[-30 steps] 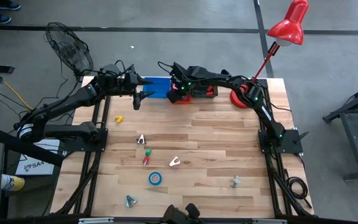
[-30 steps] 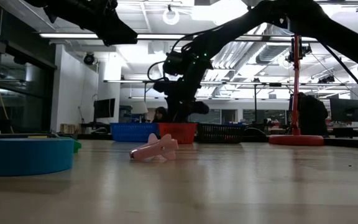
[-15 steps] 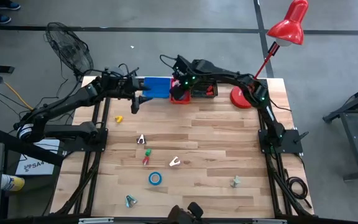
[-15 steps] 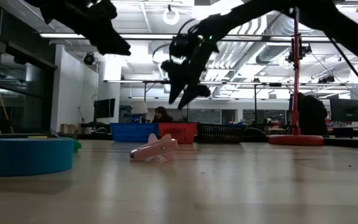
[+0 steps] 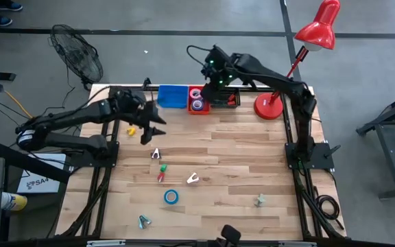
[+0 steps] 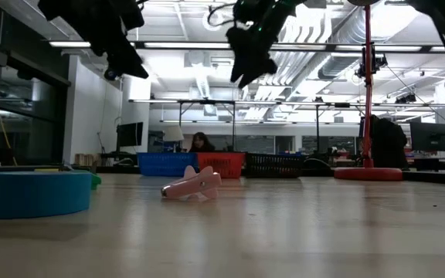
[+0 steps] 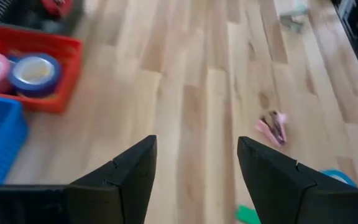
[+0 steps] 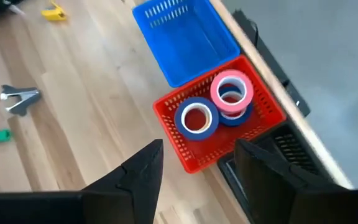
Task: Pick and place Stapler, Stapler remover, tape
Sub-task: Put the light blue tape into the red basket
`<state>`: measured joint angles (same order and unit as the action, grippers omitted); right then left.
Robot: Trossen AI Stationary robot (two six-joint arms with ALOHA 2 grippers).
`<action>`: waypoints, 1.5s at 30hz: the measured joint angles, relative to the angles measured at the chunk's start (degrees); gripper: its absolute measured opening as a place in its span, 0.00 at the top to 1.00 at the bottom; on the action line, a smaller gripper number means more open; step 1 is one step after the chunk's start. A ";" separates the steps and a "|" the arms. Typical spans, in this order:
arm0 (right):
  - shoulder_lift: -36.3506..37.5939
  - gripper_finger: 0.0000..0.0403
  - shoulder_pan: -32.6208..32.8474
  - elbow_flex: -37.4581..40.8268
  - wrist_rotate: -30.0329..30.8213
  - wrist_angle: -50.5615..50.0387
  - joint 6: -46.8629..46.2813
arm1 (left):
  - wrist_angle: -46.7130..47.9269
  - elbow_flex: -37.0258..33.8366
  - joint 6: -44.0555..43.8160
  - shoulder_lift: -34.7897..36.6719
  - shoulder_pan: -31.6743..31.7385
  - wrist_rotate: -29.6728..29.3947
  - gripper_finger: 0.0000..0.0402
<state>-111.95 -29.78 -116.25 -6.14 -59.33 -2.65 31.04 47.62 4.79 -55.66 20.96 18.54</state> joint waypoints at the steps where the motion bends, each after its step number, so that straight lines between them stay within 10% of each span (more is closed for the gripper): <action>1: 0.82 0.53 0.00 0.00 -0.11 -0.31 0.85 | 0.42 0.00 -0.96 0.00 -2.00 -1.24 0.45; 21: 8.41 0.53 0.27 0.07 -0.36 -6.22 10.11 | -0.08 0.00 -24.95 -16.36 -35.70 -10.39 0.45; 45: 8.47 0.53 0.57 0.07 -1.32 -7.90 14.27 | -11.22 5.78 -30.19 -38.53 -41.65 -8.89 0.45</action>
<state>-103.48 -29.21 -116.18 -7.46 -67.24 11.62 19.81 53.39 -25.40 -94.19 -20.69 9.65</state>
